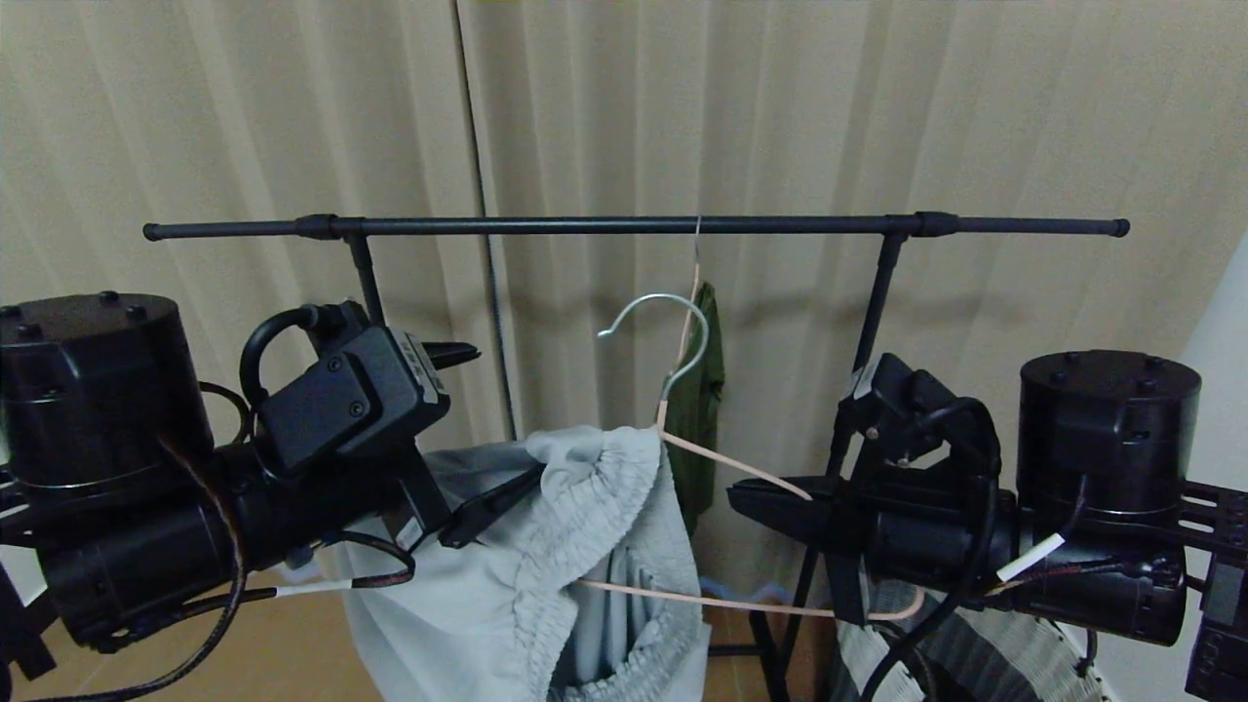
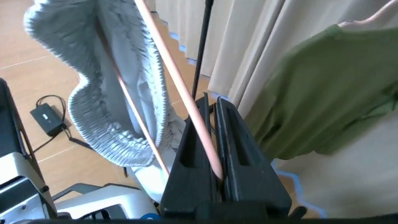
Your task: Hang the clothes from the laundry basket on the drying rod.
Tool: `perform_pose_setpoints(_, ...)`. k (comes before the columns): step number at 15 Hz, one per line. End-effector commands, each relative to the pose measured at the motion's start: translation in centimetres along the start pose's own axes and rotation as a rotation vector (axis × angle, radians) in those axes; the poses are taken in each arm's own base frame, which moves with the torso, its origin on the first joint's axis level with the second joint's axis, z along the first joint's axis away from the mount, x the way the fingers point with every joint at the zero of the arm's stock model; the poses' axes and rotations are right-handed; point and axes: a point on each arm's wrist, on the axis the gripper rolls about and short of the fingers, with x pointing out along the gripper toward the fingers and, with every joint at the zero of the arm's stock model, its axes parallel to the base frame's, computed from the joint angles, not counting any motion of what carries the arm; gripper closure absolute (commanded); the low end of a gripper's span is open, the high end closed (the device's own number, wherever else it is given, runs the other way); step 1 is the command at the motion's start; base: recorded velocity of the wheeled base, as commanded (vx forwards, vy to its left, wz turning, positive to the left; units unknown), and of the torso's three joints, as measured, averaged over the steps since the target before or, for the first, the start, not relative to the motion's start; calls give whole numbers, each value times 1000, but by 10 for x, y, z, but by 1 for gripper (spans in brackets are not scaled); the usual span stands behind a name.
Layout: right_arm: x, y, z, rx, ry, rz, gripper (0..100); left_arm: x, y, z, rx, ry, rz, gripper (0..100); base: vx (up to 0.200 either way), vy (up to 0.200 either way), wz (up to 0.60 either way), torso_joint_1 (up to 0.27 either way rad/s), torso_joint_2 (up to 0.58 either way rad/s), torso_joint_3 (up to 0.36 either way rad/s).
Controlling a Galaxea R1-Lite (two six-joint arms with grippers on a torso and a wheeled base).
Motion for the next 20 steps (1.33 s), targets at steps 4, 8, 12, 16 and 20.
perform_pose_setpoints(4,-1,1,3,-8,-14,28,100,3,-5,-7,-9,26,-24,100,0,0,0,0,0,0)
perform_pose_setpoints(8,-2,1,4,-16,-44,25,100,2,-7,-8,-12,31,-26,100,0,0,0,0,0,0)
perform_pose_setpoints(12,0,0,5,-28,-76,16,100,-3,-9,-10,-11,37,-25,100,0,0,0,0,0,0)
perform_pose_setpoints(16,0,-1,4,-25,-68,15,0,-4,-9,-11,-13,46,-14,100,0,0,0,0,0,0)
perform_pose_setpoints(20,-4,-6,7,-26,-90,-15,0,-11,-7,-15,-18,112,66,100,0,0,0,0,0,0)
